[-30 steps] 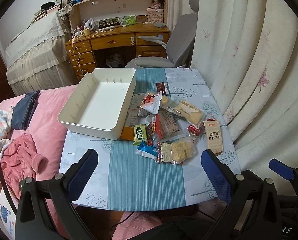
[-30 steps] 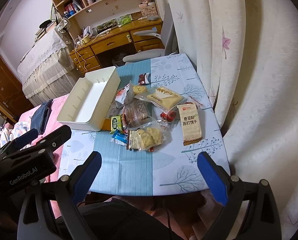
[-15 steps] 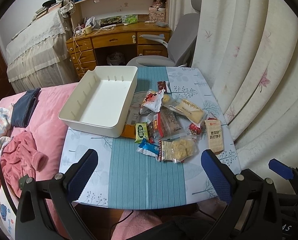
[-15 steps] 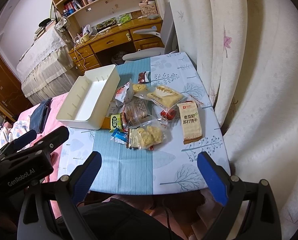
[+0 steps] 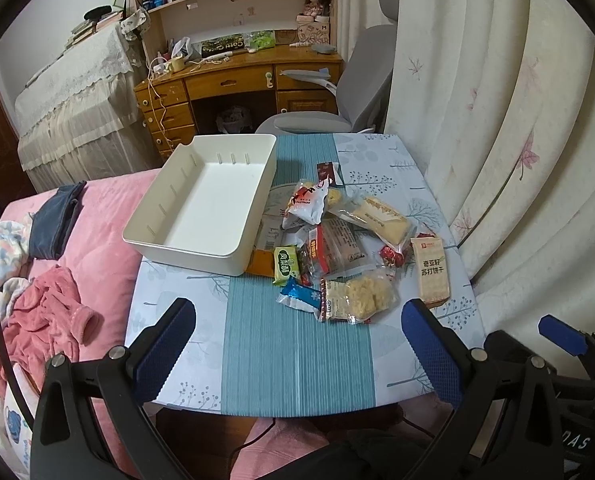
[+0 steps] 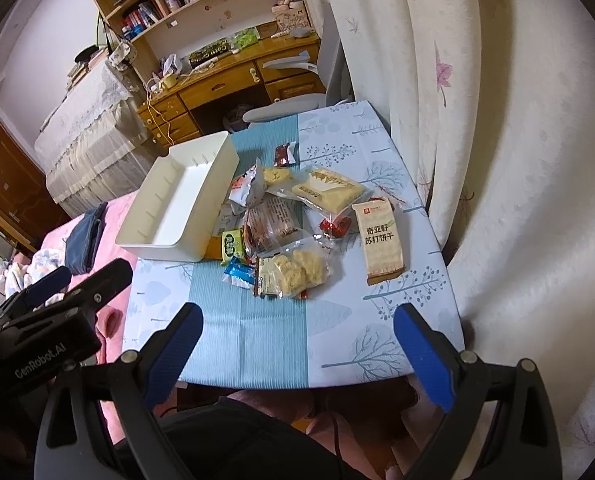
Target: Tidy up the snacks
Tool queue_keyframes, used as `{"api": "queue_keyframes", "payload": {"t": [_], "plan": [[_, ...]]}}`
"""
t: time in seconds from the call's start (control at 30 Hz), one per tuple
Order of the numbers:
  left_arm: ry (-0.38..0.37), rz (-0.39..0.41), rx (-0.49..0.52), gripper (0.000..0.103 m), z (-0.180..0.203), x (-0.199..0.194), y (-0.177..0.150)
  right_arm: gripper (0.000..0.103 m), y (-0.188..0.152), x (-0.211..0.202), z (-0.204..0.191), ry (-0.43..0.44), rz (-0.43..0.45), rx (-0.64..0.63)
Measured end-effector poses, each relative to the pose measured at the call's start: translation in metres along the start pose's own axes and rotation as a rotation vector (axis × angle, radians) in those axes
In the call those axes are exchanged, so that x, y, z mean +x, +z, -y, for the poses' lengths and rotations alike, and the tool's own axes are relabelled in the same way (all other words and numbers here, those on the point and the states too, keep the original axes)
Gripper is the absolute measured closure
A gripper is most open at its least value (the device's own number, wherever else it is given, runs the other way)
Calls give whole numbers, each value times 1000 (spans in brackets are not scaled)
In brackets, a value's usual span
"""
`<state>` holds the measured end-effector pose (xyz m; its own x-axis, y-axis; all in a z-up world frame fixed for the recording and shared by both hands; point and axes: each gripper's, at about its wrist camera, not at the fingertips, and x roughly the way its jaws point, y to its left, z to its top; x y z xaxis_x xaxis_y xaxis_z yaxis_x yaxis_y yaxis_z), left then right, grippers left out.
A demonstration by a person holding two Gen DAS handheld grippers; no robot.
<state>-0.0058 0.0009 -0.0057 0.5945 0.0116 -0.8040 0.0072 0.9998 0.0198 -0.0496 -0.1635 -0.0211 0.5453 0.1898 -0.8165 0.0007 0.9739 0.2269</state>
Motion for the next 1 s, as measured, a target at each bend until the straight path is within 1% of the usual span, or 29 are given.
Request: {"api": "queue_keyframes", "payload": {"t": [0.13, 0.27, 0.43, 0.6, 0.73, 0.87, 1.0], "plan": [[8, -9, 6, 1, 2, -2, 3, 6, 5, -1, 8, 19, 1, 26], [19, -50, 26, 1, 8, 2, 6, 6, 4, 0, 15, 29, -3, 60], [16, -109, 57, 1, 14, 11, 12, 6, 2, 4, 25, 39, -31, 106], [-14, -210, 69, 1, 23, 35, 14, 6, -1, 8, 41, 21, -61, 169], [-77, -311, 61, 1, 29, 60, 11, 6, -6, 12, 55, -18, -85, 215], [-121, -365, 67, 1, 37, 79, 10, 6, -7, 20, 69, -61, -105, 249], [-153, -417, 84, 1, 48, 102, 14, 6, -5, 32, 78, -88, -135, 252]]}}
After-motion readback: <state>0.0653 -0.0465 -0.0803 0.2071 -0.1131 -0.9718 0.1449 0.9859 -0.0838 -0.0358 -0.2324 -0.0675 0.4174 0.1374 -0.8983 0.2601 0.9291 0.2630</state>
